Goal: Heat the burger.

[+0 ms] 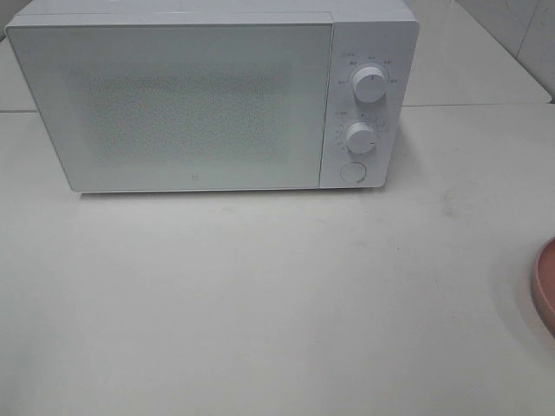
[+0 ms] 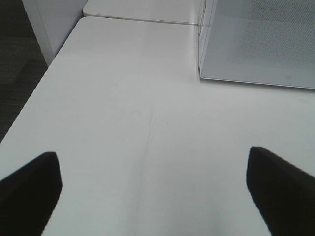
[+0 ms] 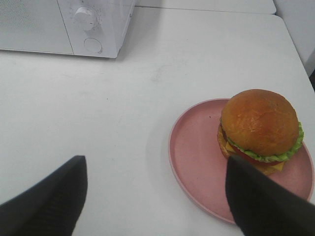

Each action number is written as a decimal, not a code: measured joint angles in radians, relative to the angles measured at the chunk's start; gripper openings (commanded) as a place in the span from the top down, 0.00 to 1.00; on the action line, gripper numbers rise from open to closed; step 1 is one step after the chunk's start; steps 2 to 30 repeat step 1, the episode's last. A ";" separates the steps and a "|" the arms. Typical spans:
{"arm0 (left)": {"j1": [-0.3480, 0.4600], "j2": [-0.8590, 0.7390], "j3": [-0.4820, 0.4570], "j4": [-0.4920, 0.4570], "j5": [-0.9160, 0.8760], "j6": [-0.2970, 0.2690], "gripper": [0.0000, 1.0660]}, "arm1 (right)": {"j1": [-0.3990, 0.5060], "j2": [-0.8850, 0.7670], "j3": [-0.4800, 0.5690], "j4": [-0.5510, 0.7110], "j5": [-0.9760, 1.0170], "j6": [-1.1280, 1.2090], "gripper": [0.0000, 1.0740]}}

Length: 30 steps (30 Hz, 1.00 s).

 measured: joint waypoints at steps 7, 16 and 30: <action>0.000 0.000 0.000 0.000 0.000 0.000 0.12 | 0.000 0.000 0.000 0.000 0.000 0.000 0.30; 0.000 0.000 0.000 0.000 0.000 0.000 0.12 | 0.000 0.000 0.000 0.000 0.000 0.000 0.30; 0.000 0.000 0.000 0.000 0.000 0.000 0.12 | 0.000 0.000 0.000 0.000 0.000 0.000 0.30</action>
